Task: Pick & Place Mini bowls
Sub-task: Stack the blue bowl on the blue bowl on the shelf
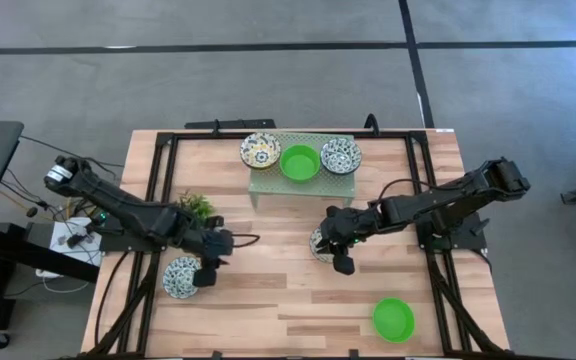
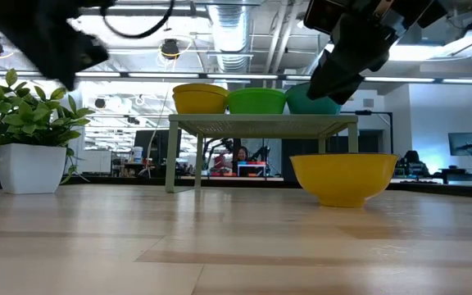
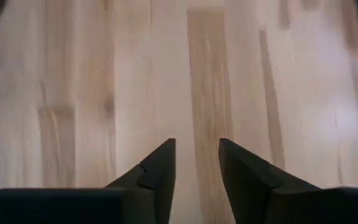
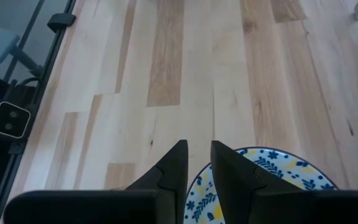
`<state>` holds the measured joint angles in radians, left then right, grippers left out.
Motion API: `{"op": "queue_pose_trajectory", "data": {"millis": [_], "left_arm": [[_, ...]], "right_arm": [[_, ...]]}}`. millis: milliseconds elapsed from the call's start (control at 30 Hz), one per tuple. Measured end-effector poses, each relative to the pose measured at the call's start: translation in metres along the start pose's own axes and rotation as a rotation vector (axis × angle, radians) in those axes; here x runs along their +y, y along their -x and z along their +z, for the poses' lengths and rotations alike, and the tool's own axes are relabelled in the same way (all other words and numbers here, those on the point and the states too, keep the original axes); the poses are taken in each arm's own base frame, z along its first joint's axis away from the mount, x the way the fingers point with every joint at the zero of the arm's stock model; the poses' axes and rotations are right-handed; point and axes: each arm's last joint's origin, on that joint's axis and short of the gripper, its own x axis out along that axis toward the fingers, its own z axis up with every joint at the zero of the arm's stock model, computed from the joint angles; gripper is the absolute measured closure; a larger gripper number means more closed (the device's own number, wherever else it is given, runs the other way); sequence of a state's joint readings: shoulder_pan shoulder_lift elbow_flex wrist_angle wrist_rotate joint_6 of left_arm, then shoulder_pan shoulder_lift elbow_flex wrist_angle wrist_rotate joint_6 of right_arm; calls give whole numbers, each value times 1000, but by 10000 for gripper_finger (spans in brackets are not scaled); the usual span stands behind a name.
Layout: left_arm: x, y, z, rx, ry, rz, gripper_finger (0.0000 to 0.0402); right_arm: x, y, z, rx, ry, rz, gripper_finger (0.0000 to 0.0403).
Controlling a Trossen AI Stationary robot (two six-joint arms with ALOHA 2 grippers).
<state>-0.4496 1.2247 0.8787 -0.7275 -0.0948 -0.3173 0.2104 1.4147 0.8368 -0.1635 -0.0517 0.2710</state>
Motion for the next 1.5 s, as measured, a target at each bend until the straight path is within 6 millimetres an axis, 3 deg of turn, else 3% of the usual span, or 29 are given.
{"op": "queue_pose_trajectory", "data": {"millis": [200, 500, 867, 1233, 1367, 1500], "left_arm": [[-9, -1, -23, 179, -54, -29, 249], [-18, -16, -55, 305, -101, -60, 256], [-14, -20, -61, 312, -154, -3, 262], [-6, -35, -87, 412, -87, 17, 264], [-6, -36, -86, 408, -38, 12, 295], [-8, -35, -85, 408, -21, -13, 364]], "right_arm": [[0, 0, 0, 0, 0, 0, 337], [-1, 0, 0, 0, -2, -2, 337], [-1, 0, 0, 0, -2, -2, 337], [-1, 0, 0, 0, 16, -2, 337], [-2, 0, 0, 0, 64, -4, 337], [-2, 0, 0, 0, 206, -4, 337]]}}
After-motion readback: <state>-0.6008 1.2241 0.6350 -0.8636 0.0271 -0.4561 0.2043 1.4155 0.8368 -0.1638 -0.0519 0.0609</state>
